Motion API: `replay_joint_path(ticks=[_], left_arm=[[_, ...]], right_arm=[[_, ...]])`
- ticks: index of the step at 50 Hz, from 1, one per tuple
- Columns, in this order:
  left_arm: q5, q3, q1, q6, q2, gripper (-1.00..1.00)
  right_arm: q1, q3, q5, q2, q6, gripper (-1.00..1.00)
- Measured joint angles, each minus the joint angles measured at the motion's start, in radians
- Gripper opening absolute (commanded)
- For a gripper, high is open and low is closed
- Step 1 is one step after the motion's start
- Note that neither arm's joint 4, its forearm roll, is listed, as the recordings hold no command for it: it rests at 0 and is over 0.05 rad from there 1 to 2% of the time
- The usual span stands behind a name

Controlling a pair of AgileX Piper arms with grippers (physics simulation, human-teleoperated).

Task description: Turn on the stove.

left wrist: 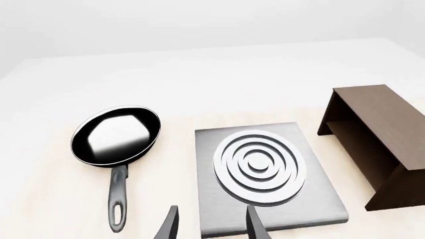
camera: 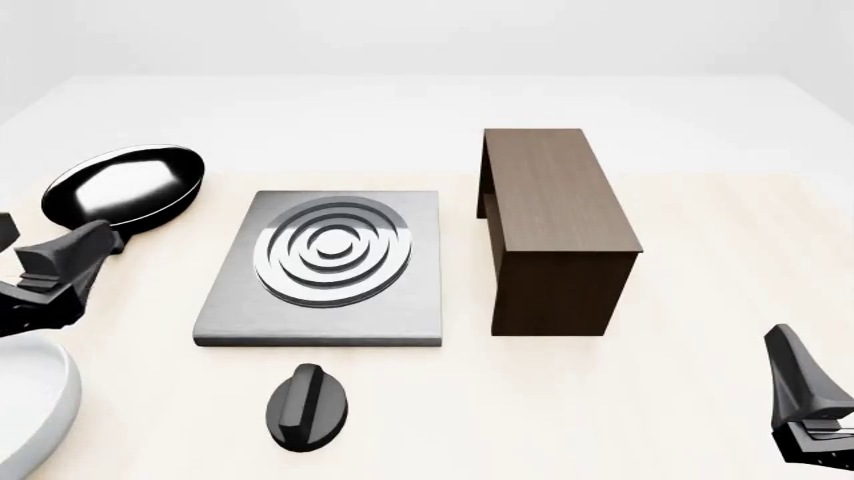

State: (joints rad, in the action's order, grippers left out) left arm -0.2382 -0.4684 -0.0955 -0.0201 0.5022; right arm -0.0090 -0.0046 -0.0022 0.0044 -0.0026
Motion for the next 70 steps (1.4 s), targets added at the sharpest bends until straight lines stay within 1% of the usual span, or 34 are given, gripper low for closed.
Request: replay_joint_path(ticks=[14, 30, 44, 70], left_arm=[[0.018, -0.012, -0.053, 0.085, 0.125, 1.00], [0.056, 0.028, -0.064, 0.147, 0.211, 1.00], [0.113, 0.089, -0.073, 0.168, 0.271, 1.00], [0.230, 0.185, -0.115, 0.169, 0.413, 1.00]], right_arm=[[0.000, 0.000, 0.000, 0.000, 0.000, 1.00], [0.000, 0.000, 0.000, 0.000, 0.000, 1.00], [0.000, 0.000, 0.000, 0.000, 0.000, 1.00], [0.000, 0.000, 0.000, 0.000, 0.000, 1.00]])
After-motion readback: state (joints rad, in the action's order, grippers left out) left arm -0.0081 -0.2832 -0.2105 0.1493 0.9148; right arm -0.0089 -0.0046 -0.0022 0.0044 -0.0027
